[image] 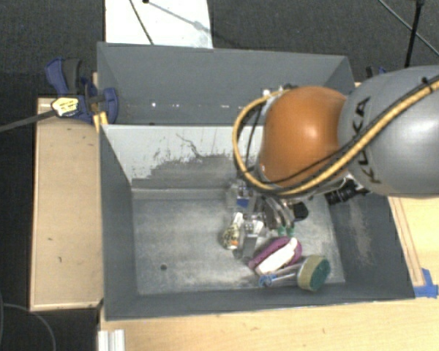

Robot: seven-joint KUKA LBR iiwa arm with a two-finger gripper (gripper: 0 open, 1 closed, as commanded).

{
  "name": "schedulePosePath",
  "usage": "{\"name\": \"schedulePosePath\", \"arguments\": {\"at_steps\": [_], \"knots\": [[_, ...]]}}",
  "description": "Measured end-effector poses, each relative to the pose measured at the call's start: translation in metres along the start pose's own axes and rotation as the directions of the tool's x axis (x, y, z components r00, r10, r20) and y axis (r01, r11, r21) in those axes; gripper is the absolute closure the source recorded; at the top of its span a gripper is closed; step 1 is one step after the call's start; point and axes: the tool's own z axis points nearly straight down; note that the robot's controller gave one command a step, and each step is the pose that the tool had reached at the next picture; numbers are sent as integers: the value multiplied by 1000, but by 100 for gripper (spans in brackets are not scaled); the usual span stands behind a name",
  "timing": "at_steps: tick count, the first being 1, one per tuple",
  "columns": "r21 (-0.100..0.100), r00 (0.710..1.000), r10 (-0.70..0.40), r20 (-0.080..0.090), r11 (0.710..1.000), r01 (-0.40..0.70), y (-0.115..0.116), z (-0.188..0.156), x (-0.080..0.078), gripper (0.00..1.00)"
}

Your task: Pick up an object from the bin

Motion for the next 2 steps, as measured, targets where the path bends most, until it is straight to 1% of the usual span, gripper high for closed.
{"name": "schedulePosePath", "arguments": {"at_steps": [1, 2], "knots": [[2, 999, 40, -5, 999, -40, -50, 58, 6, 0], [-5, 1000, 23, 19, 1000, -23, -53, 111, -14, 0]]}}
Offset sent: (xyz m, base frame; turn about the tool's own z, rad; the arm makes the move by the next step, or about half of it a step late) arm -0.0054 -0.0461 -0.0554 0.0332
